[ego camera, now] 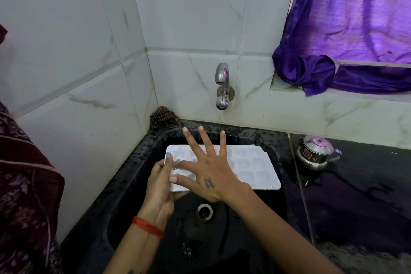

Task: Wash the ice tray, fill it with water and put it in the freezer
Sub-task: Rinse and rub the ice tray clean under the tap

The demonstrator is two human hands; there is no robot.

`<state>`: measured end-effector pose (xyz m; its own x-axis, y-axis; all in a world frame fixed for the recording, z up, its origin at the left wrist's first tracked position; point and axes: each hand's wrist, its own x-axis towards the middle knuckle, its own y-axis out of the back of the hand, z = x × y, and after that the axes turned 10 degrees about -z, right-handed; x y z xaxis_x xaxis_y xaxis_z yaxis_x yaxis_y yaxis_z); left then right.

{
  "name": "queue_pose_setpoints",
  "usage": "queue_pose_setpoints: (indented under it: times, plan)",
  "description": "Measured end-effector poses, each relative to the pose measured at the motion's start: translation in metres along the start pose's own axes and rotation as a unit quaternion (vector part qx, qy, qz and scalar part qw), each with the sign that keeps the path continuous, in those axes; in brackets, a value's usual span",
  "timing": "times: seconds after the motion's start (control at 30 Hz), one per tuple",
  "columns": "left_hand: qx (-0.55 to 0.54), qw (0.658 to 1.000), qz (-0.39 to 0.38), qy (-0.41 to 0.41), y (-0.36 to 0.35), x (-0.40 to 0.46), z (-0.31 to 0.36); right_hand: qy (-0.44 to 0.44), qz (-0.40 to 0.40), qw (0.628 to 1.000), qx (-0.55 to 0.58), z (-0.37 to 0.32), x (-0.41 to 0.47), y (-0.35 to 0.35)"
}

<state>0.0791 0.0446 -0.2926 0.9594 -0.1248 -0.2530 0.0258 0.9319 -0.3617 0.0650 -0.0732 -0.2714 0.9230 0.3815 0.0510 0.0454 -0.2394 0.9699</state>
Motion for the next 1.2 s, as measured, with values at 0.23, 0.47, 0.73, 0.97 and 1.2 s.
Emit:
queue_pose_setpoints:
  times: [0.23,0.47,0.73,0.97,1.2]
  plan:
    - [0.002,1.0,0.008,0.006,0.0,0.0,0.001,0.006,-0.003,1.0,0.014,0.001,0.001,0.001]
    - [-0.004,1.0,0.0,-0.005,-0.003,-0.002,0.001,0.008,0.039,0.999,-0.018,0.002,-0.001,-0.002]
    - [0.002,1.0,0.002,-0.004,-0.002,-0.001,0.001,0.013,0.013,1.0,-0.002,0.003,0.0,-0.002]
    - [-0.001,1.0,0.005,-0.004,-0.002,-0.001,0.001,0.017,0.014,1.0,0.002,0.004,0.0,-0.001]
    - [-0.005,1.0,0.02,0.001,0.004,0.004,-0.002,-0.009,0.055,0.998,-0.003,0.013,-0.007,-0.002]
